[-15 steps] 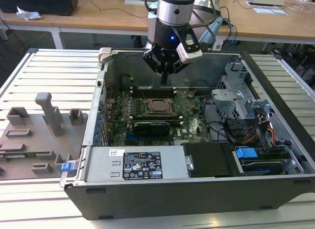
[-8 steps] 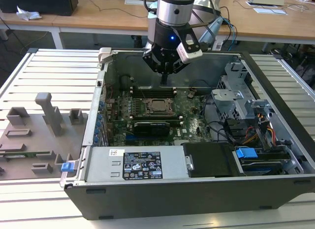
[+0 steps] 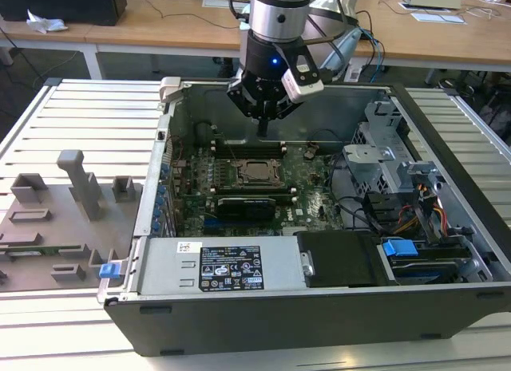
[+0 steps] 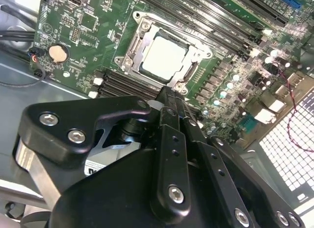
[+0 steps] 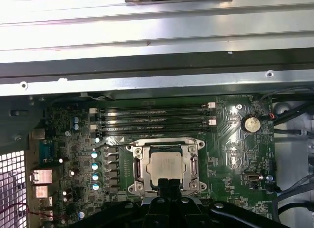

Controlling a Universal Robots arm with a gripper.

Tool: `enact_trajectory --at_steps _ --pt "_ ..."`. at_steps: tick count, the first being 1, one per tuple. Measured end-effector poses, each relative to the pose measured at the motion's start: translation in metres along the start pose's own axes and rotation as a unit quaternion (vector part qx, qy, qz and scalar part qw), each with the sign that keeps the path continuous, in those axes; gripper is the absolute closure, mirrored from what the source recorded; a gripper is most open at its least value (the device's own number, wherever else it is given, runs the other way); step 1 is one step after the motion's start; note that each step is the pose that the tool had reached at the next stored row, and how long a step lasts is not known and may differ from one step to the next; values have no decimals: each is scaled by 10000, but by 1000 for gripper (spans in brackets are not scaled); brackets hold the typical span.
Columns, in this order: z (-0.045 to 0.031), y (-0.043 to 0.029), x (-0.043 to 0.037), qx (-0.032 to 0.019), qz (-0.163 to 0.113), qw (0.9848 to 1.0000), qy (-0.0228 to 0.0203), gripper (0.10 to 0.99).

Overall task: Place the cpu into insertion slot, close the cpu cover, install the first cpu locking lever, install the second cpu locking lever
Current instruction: 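Install the first cpu locking lever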

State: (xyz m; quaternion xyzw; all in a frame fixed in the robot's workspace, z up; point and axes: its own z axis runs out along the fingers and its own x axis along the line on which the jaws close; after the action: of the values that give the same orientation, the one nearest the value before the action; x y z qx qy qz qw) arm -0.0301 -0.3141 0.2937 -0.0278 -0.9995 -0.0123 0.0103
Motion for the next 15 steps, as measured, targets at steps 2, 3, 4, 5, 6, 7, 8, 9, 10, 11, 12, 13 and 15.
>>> enact_trajectory --at_steps 2,3,4,5,6,7,8,9,10,11,12,13,15 --pt "1 -2 41 0 0 10000 0 980" --pt "2 -4 68 0 0 10000 0 980" --pt "3 -5 93 0 0 10000 0 980" --pt "3 -7 114 0 0 10000 0 980" --pt "3 -7 129 0 0 10000 0 980" --pt "4 -8 143 0 0 10000 0 980" --pt "5 -10 169 0 0 10000 0 980" --pt "6 -11 188 0 0 10000 0 980" --pt "6 -12 206 0 1 10000 0 980" --pt "7 -13 223 0 0 10000 0 980" --pt "8 -14 240 0 0 10000 -1 980" --pt "10 -15 262 0 0 10000 -1 980" --pt "17 -18 318 0 0 10000 -1 980"
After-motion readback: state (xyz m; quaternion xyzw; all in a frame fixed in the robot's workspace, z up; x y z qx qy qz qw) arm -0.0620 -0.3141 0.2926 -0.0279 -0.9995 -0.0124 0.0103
